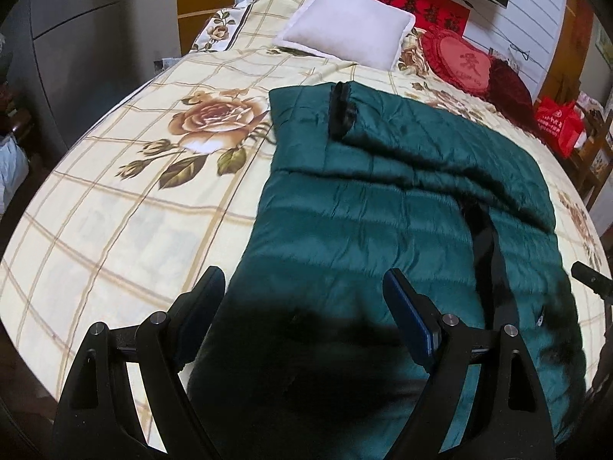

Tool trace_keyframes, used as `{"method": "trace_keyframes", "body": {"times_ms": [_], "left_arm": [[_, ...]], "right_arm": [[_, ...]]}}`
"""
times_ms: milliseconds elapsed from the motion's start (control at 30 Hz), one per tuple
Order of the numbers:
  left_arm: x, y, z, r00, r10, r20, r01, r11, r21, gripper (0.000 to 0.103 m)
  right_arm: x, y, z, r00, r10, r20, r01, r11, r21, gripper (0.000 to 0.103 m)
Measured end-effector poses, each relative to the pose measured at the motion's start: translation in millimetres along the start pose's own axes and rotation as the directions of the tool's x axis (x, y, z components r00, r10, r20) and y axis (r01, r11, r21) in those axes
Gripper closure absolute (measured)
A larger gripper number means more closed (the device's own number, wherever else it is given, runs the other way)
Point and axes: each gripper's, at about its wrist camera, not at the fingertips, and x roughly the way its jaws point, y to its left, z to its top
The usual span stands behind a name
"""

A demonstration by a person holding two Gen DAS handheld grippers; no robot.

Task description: Fold large clothes

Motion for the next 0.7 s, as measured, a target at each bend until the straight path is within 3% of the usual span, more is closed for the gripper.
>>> {"method": "trace_keyframes", "body": {"times_ms": [533,700], "left_arm": [[-19.8,30.9,-45.7,0.999,-0.013,-0.047,0.011,1.000,-0.025,0.018],[-25.0,40.6,-55.0,0.998,-0.017,-0.066,0.014,0.999,-0.040,0.018]], "right_arm": [[-27.1,0.1,-54.6,0.999,-0.044,-0.002,0.044,0.998,-0.044,0.017],[-36.3,-5.3,-64.4,1.000,-0.010,-0.003,0.010,1.000,-0.016,0.017]]}}
